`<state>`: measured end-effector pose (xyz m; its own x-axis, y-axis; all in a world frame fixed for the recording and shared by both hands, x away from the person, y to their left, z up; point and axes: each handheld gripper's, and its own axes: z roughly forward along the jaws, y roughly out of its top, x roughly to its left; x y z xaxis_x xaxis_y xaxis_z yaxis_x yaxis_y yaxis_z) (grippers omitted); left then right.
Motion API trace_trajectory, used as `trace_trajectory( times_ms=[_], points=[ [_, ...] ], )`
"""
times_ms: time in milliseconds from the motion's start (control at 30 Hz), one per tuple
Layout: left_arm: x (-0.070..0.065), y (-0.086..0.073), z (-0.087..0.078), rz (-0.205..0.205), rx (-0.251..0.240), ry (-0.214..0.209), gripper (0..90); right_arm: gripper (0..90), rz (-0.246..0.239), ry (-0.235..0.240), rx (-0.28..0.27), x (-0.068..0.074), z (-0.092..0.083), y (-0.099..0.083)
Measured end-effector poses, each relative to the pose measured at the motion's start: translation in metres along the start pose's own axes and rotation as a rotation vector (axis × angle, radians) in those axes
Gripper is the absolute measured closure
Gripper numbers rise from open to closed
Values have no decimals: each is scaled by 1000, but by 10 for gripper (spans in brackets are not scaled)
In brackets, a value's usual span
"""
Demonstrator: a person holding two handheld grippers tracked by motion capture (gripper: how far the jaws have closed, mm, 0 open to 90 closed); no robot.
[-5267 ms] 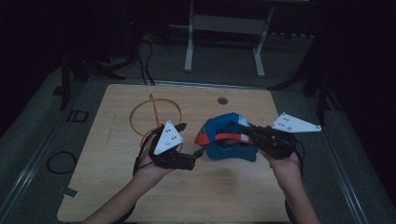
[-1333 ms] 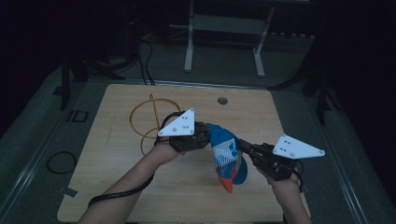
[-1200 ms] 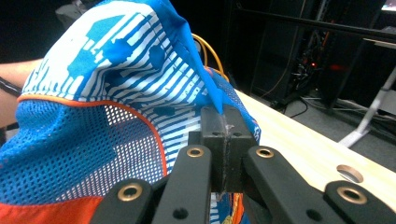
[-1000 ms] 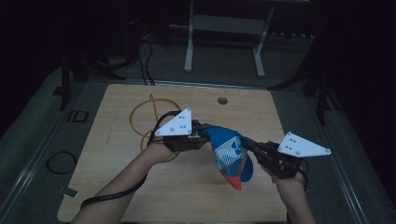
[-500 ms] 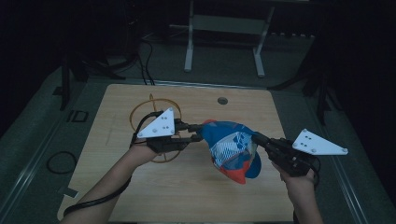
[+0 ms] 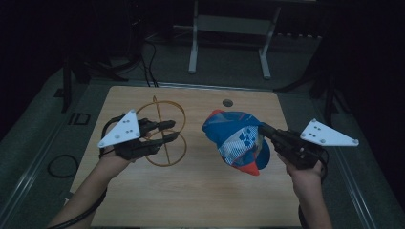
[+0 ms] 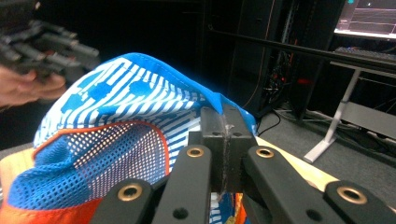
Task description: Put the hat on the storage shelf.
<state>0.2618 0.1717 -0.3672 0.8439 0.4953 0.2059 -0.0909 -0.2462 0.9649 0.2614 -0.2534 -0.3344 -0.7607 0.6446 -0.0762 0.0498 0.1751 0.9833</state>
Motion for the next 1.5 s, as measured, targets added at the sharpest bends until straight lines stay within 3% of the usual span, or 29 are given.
trace_trajectory(
  times_ms=[233,367,467,567,767,833,967,1067,1167,1267,1367,1400,1500],
  points=[
    [-1,-41,-44,-81,26,105,606,900,-6,6,-3,0,26,21],
    [-4,-61,-61,-109,54,166,556,900,-21,6,-11,3,43,38],
    [-9,-79,-70,-119,68,241,431,900,-25,10,-15,6,58,51],
    [-12,-97,-76,-158,82,269,299,900,-32,18,-15,10,74,63],
    [-24,-138,-74,-267,122,369,90,900,-32,49,-6,20,110,78],
    [-26,-151,-70,-313,163,387,20,900,-30,56,6,22,124,81],
    [-36,-169,-64,-308,179,491,20,900,-22,65,29,26,146,85],
    [-45,-176,-62,-239,153,551,20,900,-16,70,42,30,164,88],
    [-47,-180,-59,-245,171,552,21,900,-4,90,52,35,181,90],
    [-48,-185,-59,-266,162,561,21,900,-6,107,61,44,198,93],
    [-49,-186,-61,-253,146,568,21,900,-3,126,73,53,216,95],
    [-48,-186,-62,-248,149,589,21,900,4,138,77,56,223,96],
    [-47,-187,-64,-264,137,593,21,900,-1,168,106,69,241,95]
  ],
)
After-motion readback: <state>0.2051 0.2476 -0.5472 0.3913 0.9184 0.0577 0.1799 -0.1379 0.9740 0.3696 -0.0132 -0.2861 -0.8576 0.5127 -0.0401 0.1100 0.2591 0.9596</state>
